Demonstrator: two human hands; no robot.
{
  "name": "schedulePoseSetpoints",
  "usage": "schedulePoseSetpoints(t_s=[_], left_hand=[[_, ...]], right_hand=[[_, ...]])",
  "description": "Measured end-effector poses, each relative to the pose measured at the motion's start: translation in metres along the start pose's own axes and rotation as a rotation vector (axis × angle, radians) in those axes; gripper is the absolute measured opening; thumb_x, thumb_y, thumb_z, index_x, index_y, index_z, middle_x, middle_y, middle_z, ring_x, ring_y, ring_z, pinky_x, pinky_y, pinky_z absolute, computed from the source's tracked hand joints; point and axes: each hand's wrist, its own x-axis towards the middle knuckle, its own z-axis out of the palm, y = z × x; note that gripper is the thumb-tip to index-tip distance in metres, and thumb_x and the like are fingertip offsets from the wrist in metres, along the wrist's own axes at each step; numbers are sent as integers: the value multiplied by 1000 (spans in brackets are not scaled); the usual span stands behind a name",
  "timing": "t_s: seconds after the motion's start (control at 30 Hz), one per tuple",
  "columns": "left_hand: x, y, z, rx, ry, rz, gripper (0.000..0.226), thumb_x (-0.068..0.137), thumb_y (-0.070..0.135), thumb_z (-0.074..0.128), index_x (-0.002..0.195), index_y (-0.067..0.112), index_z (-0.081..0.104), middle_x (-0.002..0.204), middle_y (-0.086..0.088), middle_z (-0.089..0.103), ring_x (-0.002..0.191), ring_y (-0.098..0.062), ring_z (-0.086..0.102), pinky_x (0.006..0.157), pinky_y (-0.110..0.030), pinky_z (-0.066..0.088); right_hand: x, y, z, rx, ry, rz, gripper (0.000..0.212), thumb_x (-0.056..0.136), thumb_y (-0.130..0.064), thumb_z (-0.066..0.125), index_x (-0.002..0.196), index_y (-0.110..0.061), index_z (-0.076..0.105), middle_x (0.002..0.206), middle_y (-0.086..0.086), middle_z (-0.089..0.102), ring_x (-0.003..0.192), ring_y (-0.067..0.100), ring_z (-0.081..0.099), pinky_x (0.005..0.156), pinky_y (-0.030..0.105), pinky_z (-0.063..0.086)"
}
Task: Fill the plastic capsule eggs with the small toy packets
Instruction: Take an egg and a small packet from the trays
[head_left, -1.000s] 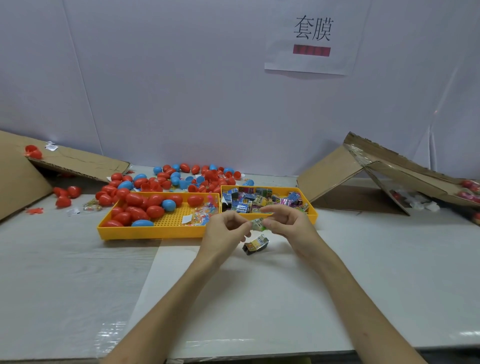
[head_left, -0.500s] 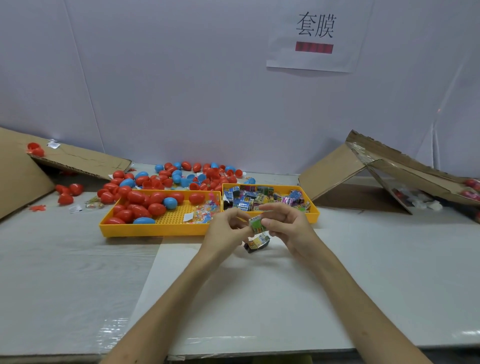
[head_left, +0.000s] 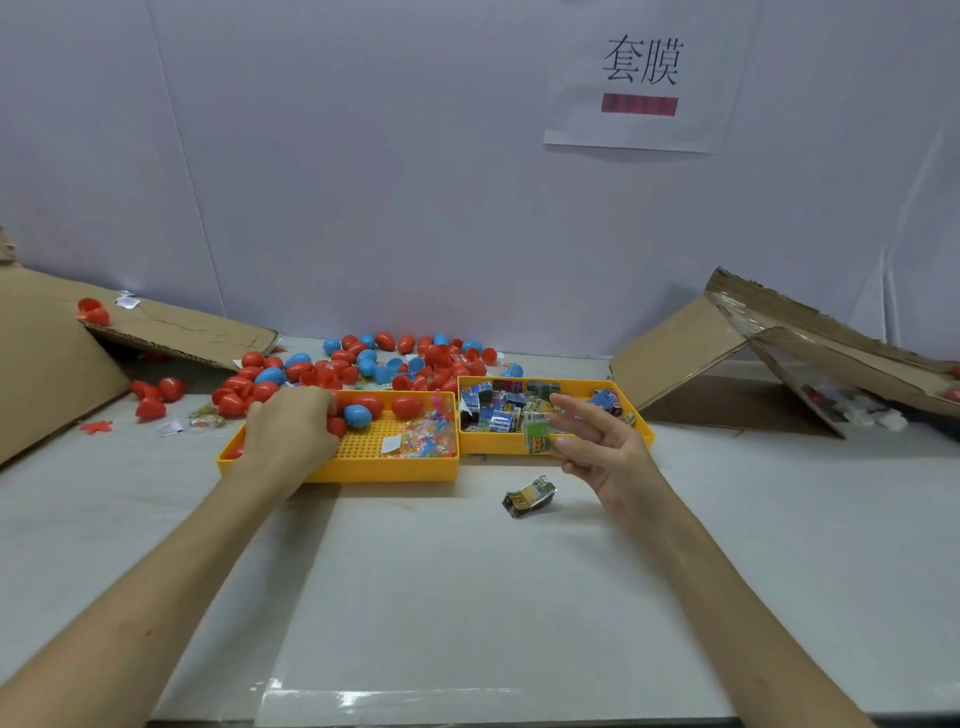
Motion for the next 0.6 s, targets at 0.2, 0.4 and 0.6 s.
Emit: schedulePoseSetpoints(t_s=[0.2, 0.4, 0.6], left_hand=[[-7, 7, -1, -368, 172, 93, 38, 90, 21, 76, 127, 16, 68, 112, -4, 72, 100, -18, 64, 93, -37, 55], [-39, 69, -21, -1454, -217, 224, 32, 87, 15, 75, 119, 21, 69, 104, -3, 76, 96, -18, 74, 82, -29, 58], [-56, 112, 0, -1816, -455, 80, 22, 99, 16, 58, 120, 16, 67, 94, -7, 77, 86, -19, 74, 79, -28, 61]], right_hand=[[2, -1, -2, 47, 29, 21, 43, 70, -10, 76, 108, -30, 79, 114, 0, 75, 87, 13, 70, 66, 21, 53], [3, -1, -7, 120, 38, 1, 49, 73, -3, 76, 118, -21, 74, 113, 2, 74, 86, 15, 72, 65, 21, 54], [3, -6, -13, 177, 77, 3, 42, 75, -10, 69, 114, -24, 76, 105, -3, 74, 82, 13, 72, 62, 19, 52]])
